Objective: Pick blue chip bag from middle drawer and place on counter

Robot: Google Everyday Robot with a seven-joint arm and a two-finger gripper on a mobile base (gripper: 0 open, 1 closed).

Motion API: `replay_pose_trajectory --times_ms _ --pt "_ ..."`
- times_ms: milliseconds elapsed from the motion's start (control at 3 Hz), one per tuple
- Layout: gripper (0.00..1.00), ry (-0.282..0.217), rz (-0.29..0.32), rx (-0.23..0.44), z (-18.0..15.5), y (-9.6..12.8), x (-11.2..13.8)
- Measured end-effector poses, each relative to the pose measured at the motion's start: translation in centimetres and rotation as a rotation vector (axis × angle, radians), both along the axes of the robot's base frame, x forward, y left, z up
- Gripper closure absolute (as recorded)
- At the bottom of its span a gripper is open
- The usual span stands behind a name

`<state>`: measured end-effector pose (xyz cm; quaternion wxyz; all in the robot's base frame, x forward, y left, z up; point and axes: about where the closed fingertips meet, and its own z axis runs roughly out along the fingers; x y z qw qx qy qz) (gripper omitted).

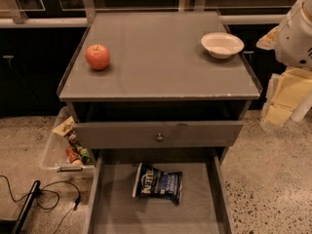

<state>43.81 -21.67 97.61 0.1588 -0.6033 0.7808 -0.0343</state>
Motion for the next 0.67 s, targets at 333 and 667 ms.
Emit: replay_pose_trajectory --times_ms 333,667 --pt "0.00 0.000 0.000 0.000 0.0 0.0 0.0" --pt "0.00 0.016 0.009 0.007 -1.6 0.4 -0.4"
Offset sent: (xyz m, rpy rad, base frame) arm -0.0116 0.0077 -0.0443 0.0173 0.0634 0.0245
